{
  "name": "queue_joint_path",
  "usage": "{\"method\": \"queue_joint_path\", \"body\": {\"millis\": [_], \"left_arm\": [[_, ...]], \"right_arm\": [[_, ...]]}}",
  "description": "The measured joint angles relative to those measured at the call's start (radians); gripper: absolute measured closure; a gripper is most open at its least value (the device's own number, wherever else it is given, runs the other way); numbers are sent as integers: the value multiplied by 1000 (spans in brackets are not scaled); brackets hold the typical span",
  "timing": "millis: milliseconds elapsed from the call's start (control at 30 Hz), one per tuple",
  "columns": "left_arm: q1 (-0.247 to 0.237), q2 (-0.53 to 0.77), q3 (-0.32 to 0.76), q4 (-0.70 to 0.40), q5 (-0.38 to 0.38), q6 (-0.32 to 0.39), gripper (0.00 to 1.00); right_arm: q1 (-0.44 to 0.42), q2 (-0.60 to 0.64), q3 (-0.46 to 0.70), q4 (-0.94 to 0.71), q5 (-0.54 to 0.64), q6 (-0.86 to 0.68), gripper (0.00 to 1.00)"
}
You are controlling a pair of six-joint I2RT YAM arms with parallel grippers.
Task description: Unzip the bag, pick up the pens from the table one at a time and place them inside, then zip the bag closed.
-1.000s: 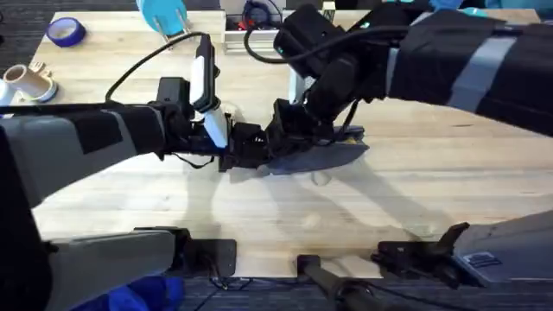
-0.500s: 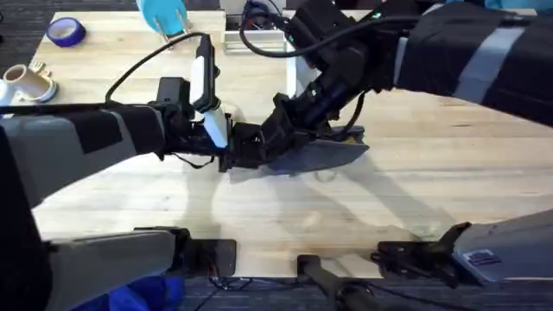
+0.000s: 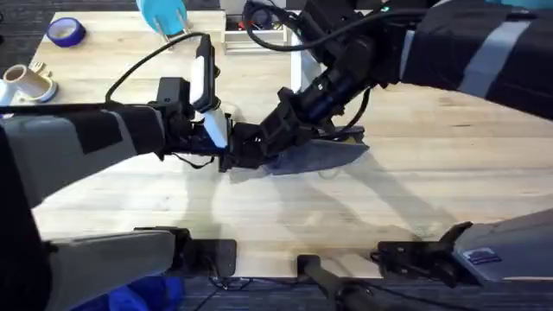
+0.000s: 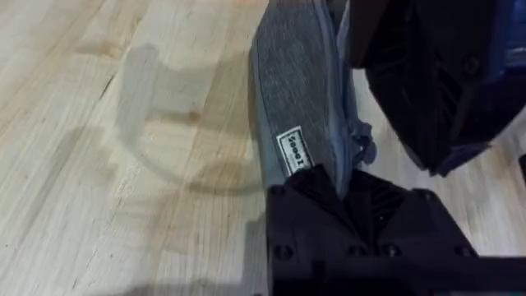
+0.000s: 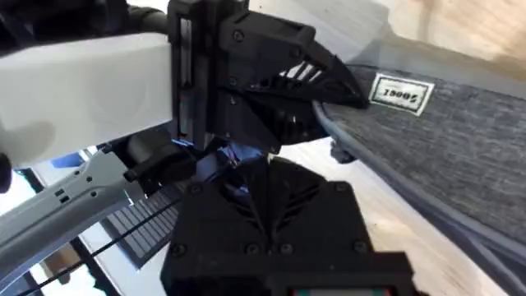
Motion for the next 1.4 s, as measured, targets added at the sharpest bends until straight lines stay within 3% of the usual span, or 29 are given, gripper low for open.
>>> {"method": "queue_joint_path", "body": {"millis": [367,633,867,1000,1167,1400], "left_arm": [[0,0,0,0,0,0,958],[0,0,0,0,0,0,958],[0,0,0,0,0,0,958],[0,0,0,0,0,0,958],[0,0,0,0,0,0,958],[0,0,0,0,0,0,958]], "right_arm": [[2,0,0,-3,18,-23,969],[80,-82,-1,-13,209,-23,969],[162,-131,-1,-71,419,67,966],[197,-131,-1,-72,508,110,814],[216,-131,-1,-72,566,141,495],[216,-131,-1,-80,618,208,471]]}}
